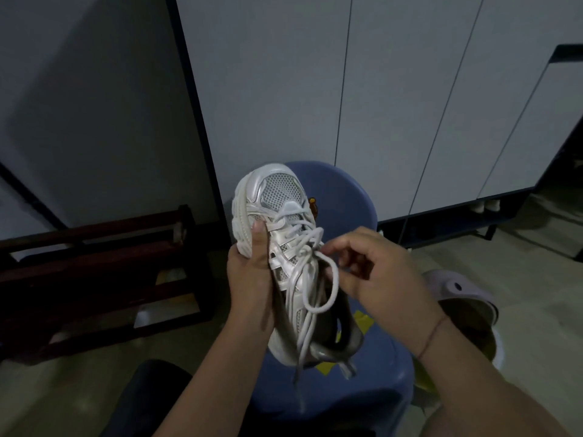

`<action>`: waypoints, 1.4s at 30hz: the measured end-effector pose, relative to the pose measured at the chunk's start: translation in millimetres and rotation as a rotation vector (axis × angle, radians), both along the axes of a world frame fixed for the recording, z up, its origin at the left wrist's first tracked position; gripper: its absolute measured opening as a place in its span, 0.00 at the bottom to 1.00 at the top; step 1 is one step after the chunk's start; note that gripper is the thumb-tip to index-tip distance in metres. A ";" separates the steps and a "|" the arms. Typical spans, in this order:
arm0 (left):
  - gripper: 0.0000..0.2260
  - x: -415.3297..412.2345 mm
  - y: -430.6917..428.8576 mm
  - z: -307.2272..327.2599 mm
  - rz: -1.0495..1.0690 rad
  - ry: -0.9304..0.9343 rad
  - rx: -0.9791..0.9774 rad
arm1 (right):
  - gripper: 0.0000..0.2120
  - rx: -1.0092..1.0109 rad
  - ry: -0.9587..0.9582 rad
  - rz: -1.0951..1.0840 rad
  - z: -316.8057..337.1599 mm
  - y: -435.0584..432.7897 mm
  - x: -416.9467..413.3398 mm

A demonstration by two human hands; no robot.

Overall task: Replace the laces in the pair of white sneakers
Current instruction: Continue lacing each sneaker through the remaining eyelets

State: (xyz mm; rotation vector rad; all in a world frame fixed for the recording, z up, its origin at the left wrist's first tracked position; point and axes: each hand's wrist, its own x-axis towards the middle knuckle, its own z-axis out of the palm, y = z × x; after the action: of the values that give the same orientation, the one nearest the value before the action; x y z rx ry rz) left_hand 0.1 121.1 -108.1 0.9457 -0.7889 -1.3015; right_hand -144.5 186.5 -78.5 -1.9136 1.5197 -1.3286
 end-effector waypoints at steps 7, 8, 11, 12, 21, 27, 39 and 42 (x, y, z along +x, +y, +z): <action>0.31 -0.6 -1.9 -5.2 0.018 -0.061 -0.002 | 0.05 -0.183 0.339 -0.202 -1.2 1.7 6.3; 0.30 -1.3 -0.9 -4.5 0.024 -0.069 -0.010 | 0.04 -0.188 0.332 -0.218 -0.5 1.9 6.6; 0.23 -3.1 0.7 -2.4 0.009 -0.067 -0.013 | 0.05 -0.111 0.107 -0.148 -1.2 0.4 2.1; 0.22 -2.5 0.8 -1.3 -0.008 -0.051 0.000 | 0.06 -0.045 -0.032 -0.099 -0.2 0.0 0.8; 0.18 8.6 -4.9 5.2 -0.012 -0.004 0.023 | 0.08 0.337 -0.889 0.060 0.9 -6.1 -5.8; 0.32 6.3 -2.6 4.4 0.018 -0.110 -0.030 | 0.04 -0.050 -0.170 -0.032 6.4 1.0 -1.5; 0.30 1.5 0.0 8.0 -0.068 -0.053 -0.026 | 0.16 0.173 -0.563 0.059 5.6 0.2 -2.8; 0.27 0.9 0.9 7.7 -0.093 -0.016 -0.019 | 0.18 0.250 -0.800 0.097 5.8 -0.3 -0.5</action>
State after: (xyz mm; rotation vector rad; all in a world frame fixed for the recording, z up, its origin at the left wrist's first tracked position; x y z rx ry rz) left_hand 0.9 122.0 -100.3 0.9145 -0.8649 -1.3658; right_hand -144.9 186.2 -72.8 -1.0725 1.0897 -1.5098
